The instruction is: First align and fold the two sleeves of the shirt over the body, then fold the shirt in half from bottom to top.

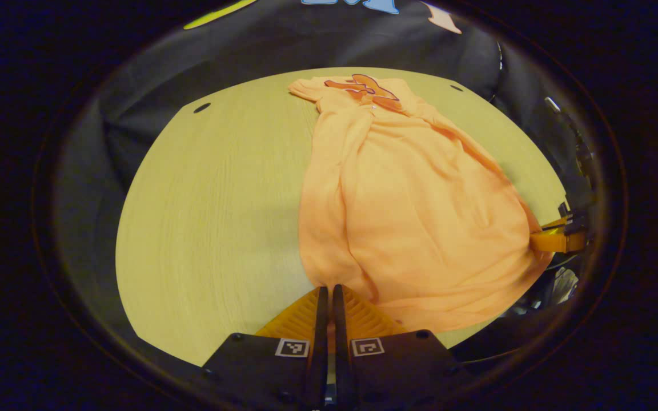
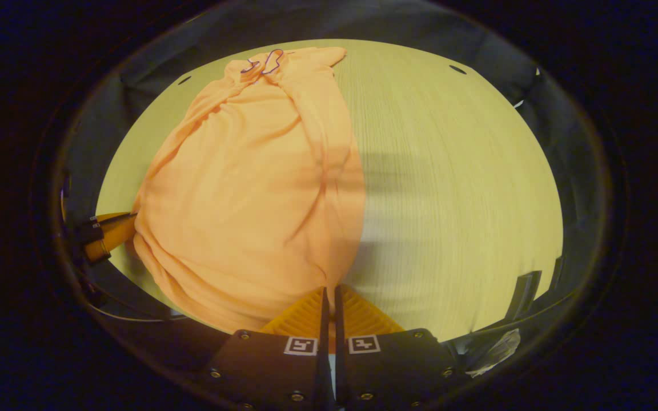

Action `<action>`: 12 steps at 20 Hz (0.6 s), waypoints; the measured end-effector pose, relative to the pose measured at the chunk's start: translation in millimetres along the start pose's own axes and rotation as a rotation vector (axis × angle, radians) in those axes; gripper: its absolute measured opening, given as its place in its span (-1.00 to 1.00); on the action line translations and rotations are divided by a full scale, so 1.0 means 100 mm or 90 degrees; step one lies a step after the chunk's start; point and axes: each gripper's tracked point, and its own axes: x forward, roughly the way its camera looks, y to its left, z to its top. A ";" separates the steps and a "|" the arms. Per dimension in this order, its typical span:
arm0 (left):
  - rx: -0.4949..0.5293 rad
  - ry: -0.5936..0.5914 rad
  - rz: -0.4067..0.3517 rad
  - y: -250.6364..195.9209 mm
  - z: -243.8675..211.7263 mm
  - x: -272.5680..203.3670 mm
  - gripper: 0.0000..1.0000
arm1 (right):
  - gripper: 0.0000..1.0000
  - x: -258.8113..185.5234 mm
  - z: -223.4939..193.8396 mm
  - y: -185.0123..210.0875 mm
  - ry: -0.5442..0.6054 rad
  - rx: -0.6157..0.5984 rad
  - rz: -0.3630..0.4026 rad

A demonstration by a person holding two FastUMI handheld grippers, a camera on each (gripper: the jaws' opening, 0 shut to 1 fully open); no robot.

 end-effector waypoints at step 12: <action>0.007 -0.021 -0.002 -0.05 0.14 -0.05 -0.89 | -0.90 -0.03 0.06 0.00 -0.007 -0.012 0.010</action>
